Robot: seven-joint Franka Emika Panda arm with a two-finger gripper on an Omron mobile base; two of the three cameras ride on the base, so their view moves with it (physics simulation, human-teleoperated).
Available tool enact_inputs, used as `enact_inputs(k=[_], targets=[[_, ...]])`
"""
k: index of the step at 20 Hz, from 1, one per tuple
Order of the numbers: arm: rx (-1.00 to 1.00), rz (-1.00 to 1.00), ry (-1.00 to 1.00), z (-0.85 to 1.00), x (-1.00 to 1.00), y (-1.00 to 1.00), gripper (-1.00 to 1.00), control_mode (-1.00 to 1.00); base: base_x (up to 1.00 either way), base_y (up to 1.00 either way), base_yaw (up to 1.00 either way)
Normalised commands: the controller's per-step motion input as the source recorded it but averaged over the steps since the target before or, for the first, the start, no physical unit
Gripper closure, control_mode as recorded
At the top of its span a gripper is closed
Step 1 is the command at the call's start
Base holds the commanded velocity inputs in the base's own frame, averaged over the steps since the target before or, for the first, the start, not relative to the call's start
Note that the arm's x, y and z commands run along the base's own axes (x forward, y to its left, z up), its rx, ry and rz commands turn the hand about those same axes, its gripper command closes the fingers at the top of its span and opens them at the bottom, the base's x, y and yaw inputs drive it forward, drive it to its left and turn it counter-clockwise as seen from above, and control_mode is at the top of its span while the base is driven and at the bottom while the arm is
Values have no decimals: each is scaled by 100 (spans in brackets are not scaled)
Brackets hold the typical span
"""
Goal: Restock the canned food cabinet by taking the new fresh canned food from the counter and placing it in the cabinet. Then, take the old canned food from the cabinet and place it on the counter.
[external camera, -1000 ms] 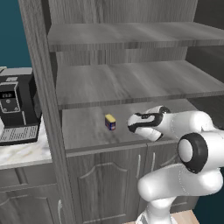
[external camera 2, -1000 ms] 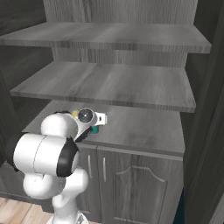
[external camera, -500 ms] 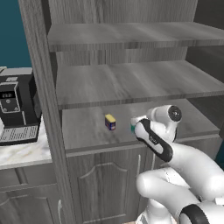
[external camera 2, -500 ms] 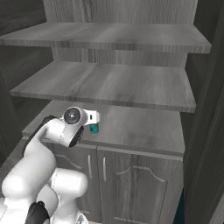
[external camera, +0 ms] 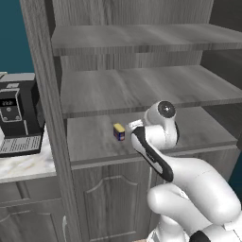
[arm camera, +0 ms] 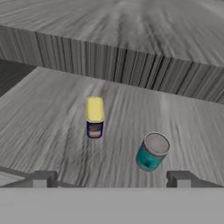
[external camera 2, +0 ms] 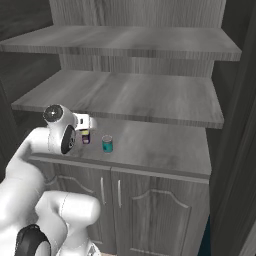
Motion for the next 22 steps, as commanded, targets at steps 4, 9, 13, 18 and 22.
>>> enact_inputs(k=[4, 9, 13, 18, 22], targets=[[-3, 0, 13, -48, 8, 8, -100, -100, 0, 0, 0], [0, 0, 16, -50, 3, 17, -100, -100, 0, 0, 0], [0, 0, 4, -23, 8, 28, -100, -100, 0, 0, 0], [3, 0, 0, -7, 19, 22, -100, -100, 0, 0, 0], [11, 0, 0, -32, 10, 1, -100, -100, 0, 0, 0]])
